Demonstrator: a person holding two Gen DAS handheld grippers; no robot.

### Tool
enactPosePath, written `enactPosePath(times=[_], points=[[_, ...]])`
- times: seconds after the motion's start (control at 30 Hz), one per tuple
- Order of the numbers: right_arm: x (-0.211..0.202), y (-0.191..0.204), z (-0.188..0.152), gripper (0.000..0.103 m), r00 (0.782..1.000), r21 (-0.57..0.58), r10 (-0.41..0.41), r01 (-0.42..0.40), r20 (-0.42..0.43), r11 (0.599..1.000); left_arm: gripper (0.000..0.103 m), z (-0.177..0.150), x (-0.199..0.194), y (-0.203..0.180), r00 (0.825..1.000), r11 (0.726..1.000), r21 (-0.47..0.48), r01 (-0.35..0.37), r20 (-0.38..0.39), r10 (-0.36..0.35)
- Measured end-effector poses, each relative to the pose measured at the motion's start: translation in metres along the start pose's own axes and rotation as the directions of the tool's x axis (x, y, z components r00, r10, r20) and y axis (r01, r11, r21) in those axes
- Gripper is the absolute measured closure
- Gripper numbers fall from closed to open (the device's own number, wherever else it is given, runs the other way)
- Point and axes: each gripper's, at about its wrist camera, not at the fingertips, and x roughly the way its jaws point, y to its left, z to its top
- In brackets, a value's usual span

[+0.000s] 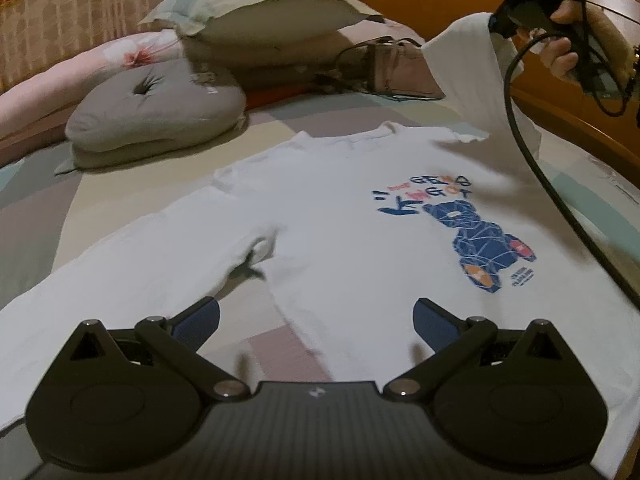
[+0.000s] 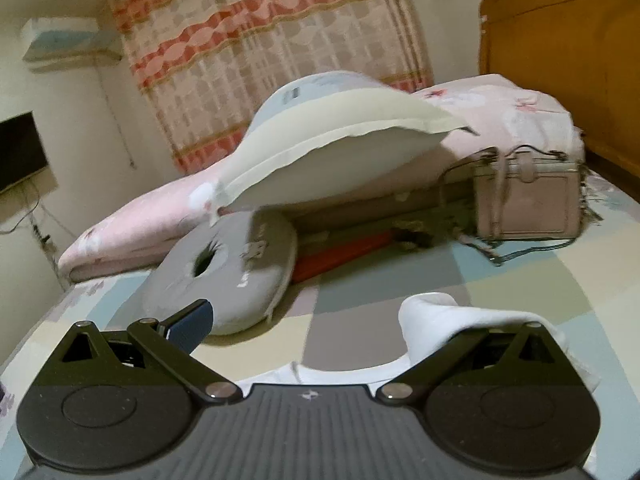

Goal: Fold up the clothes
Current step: 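Lift the gripped sleeve cuff up with the right tool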

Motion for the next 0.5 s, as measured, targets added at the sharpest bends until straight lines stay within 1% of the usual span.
enactPosePath(times=[0.17, 0.27, 0.5], points=[[0.012, 0.022, -0.007, 0.000, 0.999, -0.026, 0.038, -0.039, -0.024, 0.999, 0.001, 0.001, -0.003, 0.011, 1.000, 0.999, -0.041, 0.005, 0.007, -0.005], [0.023, 0.034, -0.011, 0.000, 0.998, -0.054, 0.045, -0.048, -0.049, 0.997, 0.001, 0.000, -0.005, 0.015, 1.000, 0.999, -0.053, 0.007, 0.014, -0.006], [0.056, 0.052, -0.028, 0.000, 0.993, -0.083, 0.044, -0.054, -0.114, 0.995, 0.001, -0.002, -0.002, 0.025, 1.000, 0.997, -0.080, -0.023, -0.005, 0.022]])
